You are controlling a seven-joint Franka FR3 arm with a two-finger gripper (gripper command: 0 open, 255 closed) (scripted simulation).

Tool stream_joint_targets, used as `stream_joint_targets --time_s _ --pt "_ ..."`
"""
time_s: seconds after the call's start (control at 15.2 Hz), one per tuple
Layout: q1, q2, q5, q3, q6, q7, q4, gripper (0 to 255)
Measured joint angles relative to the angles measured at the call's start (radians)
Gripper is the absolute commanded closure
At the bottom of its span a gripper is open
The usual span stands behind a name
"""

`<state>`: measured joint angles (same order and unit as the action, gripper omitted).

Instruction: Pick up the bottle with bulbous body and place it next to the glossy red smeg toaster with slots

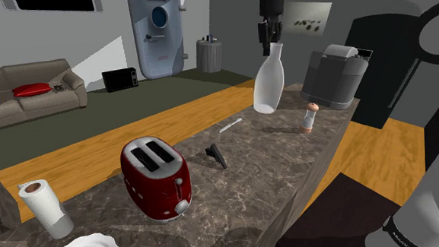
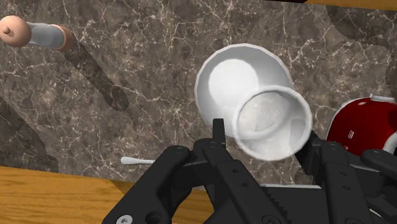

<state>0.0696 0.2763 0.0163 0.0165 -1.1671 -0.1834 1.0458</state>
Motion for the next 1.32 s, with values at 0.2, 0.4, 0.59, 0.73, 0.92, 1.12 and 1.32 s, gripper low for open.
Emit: stream_joint_targets --time_s 0.2,0.4,0.59,0.73,0.92,1.12,1.32 --pt "0.049 -0.004 -0.005 -0.026 0.005 0.076 0.000 255" --pt "0.095 -0.003 -0.010 -0.051 0.026 0.149 -0.021 255" --pt "0.143 0.018 -0.013 -0.076 0.050 0.221 -0.067 255" --pt "0.175 0.022 -0.015 -0.091 0.056 0.269 -0.076 255" --pt "0.223 0.054 -0.016 -0.113 0.092 0.338 -0.147 255" --pt "0.237 0.042 -0.019 -0.120 0.056 0.361 -0.098 255" --pt "0.233 -0.003 -0.024 -0.119 -0.008 0.359 0.011 255"
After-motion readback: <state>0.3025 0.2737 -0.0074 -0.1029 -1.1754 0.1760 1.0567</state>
